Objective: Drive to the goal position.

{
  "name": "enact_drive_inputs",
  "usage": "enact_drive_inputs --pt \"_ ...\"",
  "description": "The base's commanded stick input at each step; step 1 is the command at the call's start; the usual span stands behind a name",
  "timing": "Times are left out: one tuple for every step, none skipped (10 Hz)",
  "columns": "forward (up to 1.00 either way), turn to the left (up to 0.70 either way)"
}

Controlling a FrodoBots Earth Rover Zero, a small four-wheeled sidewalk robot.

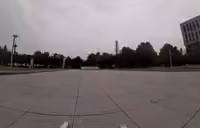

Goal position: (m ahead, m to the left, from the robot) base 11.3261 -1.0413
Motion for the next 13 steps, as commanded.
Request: enact_drive_inputs --pt "0.7 0.0" --pt "0.7 0.0" --pt "0.7 0.0" --pt "0.7 0.0" --pt "0.7 0.05" --pt "0.7 0.35" --pt "0.7 0.35" --pt "0.7 0.24" --pt "0.7 0.12" --pt "0.7 0.01" --pt "0.7 0.0" --pt "0.7 0.0" --pt "0.7 0.0"
